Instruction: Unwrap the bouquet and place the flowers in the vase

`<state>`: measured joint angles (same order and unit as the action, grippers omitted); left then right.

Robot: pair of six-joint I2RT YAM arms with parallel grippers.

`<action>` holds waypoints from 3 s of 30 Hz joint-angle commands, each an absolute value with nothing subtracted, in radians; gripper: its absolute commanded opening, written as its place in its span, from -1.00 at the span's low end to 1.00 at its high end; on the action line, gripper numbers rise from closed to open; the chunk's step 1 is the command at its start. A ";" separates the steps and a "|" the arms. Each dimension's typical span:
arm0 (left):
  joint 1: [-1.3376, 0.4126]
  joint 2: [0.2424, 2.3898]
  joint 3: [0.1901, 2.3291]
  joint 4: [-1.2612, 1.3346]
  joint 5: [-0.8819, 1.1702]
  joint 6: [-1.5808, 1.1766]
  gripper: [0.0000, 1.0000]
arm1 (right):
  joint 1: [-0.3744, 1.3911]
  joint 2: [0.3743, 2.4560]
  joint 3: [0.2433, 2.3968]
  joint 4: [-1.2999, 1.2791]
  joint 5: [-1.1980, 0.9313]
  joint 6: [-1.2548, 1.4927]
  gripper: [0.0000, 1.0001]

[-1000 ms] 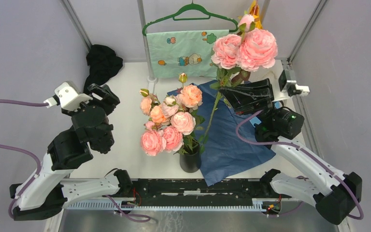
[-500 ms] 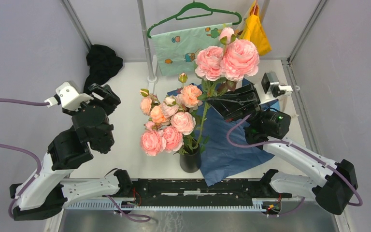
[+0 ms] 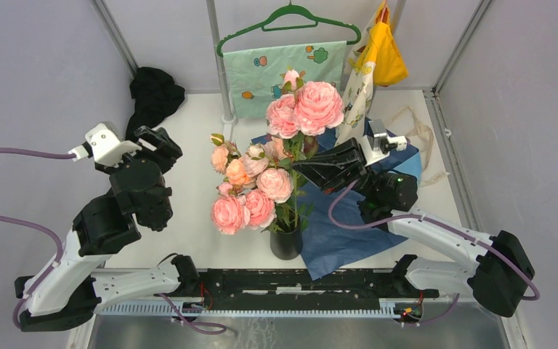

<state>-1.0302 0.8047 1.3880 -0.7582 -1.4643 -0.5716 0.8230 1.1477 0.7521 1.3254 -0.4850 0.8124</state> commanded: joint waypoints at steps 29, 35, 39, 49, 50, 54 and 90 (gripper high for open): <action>-1.036 0.859 1.410 -0.739 -1.478 -0.617 0.52 | 0.839 0.999 0.378 1.128 -0.454 0.507 -0.15; -1.036 0.867 1.410 -0.741 -1.479 -0.617 0.52 | 0.838 0.968 0.359 1.102 -0.447 0.485 0.36; -1.038 0.859 1.403 -0.740 -1.482 -0.620 0.52 | 0.839 0.959 0.357 1.079 -0.443 0.472 0.68; -1.037 0.842 1.382 -0.740 -1.519 -0.618 0.54 | 0.839 0.885 0.332 0.995 -0.405 0.432 0.96; -1.037 0.842 1.378 -0.740 -1.521 -0.619 0.55 | 0.839 0.866 0.330 0.978 -0.401 0.427 0.96; -1.036 0.840 1.369 -0.742 -1.519 -0.625 0.60 | 0.839 0.775 0.346 0.852 -0.356 0.380 0.96; -1.036 0.870 1.367 -0.739 -1.534 -0.627 0.68 | 0.839 0.565 0.666 -0.088 0.914 0.130 0.96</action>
